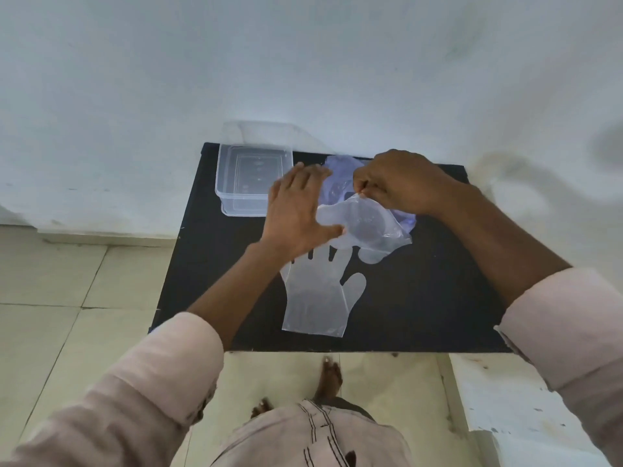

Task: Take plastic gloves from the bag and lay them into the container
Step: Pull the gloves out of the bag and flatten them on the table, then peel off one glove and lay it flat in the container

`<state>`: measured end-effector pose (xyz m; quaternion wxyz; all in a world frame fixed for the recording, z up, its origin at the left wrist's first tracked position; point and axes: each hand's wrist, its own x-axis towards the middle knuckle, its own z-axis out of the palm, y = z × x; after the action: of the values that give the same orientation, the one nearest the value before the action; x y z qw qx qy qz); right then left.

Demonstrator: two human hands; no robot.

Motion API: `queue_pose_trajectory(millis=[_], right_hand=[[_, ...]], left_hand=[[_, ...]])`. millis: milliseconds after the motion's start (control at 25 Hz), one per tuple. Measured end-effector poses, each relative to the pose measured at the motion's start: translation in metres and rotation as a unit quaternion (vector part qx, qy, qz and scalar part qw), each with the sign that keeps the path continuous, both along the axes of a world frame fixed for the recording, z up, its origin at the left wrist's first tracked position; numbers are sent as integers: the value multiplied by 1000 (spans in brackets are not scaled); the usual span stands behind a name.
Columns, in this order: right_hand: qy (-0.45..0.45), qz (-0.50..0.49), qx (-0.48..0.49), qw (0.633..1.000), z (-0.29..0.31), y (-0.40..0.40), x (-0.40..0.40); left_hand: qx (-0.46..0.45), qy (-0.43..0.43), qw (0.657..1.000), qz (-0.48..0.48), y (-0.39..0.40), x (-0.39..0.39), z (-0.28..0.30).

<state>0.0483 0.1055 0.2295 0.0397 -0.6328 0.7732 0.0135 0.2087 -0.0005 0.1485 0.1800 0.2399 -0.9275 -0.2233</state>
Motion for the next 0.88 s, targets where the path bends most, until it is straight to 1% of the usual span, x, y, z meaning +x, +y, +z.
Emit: queue_pose_trajectory(millis=[80, 160, 240, 280, 320, 400, 480, 520, 560, 640, 760, 800, 880], right_hand=[[-19, 15, -2, 1000, 17, 3, 8], [-62, 37, -24, 997, 30, 8, 15], [-144, 22, -77, 986, 33, 17, 13], [-202, -23, -109, 973, 31, 26, 11], [-269, -84, -129, 951, 26, 36, 7], [-391, -182, -139, 892, 5, 63, 2], [-483, -218, -139, 836, -23, 83, 9], [-518, -235, -160, 806, -35, 87, 14], [-536, -258, -196, 779, -45, 86, 20], [-523, -305, -278, 746, -57, 79, 27], [-493, -336, -348, 723, -57, 67, 30], [-498, -337, -357, 715, -56, 65, 29], [-514, -322, -359, 709, -54, 64, 27]], left_hand=[[49, -22, 998, -44, -17, -11, 16], [170, -23, 979, -109, -24, -15, 25], [273, 23, 951, -141, -24, -15, 27], [310, 47, 940, -138, -22, -13, 29], [347, 71, 926, -129, -20, -11, 31], [407, 107, 901, -101, -18, -5, 33], [434, 114, 890, -82, -19, -2, 30], [438, 110, 889, -80, -21, -1, 28], [440, 104, 888, -79, -23, 0, 26], [442, 98, 888, -75, -24, 2, 22], [444, 94, 889, -59, -25, 5, 19], [449, 93, 887, -54, -27, 6, 17], [456, 87, 885, -46, -30, 10, 14]])
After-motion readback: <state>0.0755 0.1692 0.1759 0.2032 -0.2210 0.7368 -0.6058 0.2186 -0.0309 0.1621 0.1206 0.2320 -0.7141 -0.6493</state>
